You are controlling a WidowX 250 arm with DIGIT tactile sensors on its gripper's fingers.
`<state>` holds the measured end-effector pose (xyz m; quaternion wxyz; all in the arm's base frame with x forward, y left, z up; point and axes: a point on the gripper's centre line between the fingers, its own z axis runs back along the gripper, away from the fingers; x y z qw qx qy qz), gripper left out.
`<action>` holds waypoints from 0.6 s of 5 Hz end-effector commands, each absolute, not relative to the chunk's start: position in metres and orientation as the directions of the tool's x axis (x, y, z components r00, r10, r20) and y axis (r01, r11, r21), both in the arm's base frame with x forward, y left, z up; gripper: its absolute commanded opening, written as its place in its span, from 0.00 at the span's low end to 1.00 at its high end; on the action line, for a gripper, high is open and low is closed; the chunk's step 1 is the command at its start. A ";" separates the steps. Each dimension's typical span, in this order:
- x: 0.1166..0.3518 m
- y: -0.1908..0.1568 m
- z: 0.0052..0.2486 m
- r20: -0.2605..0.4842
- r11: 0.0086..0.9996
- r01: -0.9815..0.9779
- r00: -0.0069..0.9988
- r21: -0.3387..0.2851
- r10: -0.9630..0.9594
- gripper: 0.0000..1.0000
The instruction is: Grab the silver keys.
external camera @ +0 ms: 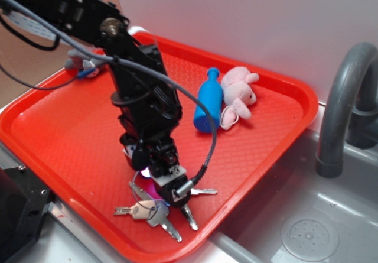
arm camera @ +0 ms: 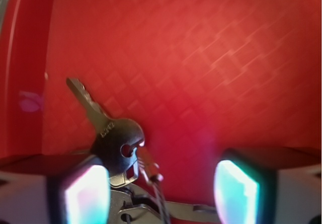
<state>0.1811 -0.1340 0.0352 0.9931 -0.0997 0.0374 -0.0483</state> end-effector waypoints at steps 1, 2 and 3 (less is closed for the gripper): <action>0.184 -0.134 0.054 -0.028 0.964 0.118 0.991 -0.239 -0.128 0.00; 0.187 -0.130 0.054 -0.015 0.963 0.128 0.991 -0.238 -0.135 0.00; 0.186 -0.120 0.083 0.073 0.965 0.131 0.990 -0.227 -0.117 0.00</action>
